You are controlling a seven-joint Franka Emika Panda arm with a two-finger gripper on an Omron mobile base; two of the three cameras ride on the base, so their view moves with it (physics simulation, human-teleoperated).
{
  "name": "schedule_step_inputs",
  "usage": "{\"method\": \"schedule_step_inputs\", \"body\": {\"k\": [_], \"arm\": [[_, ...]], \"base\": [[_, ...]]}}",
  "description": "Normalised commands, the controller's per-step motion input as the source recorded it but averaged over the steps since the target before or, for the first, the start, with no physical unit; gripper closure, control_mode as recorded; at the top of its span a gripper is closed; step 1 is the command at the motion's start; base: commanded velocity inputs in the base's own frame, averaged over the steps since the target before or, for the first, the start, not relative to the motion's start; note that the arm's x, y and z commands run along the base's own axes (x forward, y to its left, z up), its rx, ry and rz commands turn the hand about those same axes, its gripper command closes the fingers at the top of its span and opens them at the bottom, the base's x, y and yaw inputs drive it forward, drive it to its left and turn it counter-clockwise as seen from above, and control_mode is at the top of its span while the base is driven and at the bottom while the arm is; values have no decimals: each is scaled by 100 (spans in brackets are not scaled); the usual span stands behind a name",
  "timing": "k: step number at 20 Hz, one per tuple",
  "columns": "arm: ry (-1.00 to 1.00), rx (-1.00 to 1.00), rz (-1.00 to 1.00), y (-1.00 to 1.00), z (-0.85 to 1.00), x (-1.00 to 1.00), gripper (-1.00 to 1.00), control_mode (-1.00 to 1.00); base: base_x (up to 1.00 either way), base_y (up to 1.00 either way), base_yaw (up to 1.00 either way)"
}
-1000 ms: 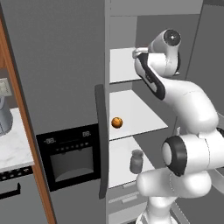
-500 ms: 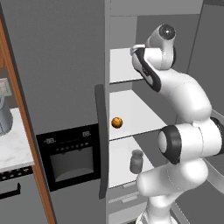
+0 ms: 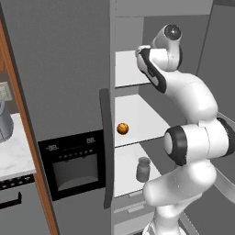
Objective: Place the mayonnaise and ketchup from the counter to the top shelf of the fridge. If the existing items in the fridge are on the top shelf, move them to other shelves.
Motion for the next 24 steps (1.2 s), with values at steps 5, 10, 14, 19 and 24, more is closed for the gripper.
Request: {"method": "schedule_step_inputs", "body": {"k": [5,10,14,19,24], "arm": [[-5,-1,0,0,-4,10,-100,-100],[0,0,0,0,0,0,-100,-100],[-1,0,0,0,0,0,-100,-100],[-3,0,0,0,0,0,-100,-100],[-8,0,0,0,0,-58,-100,-100]], "base": [[0,0,0],[0,0,0],[0,0,0],[0,0,0],[0,0,0]]}}
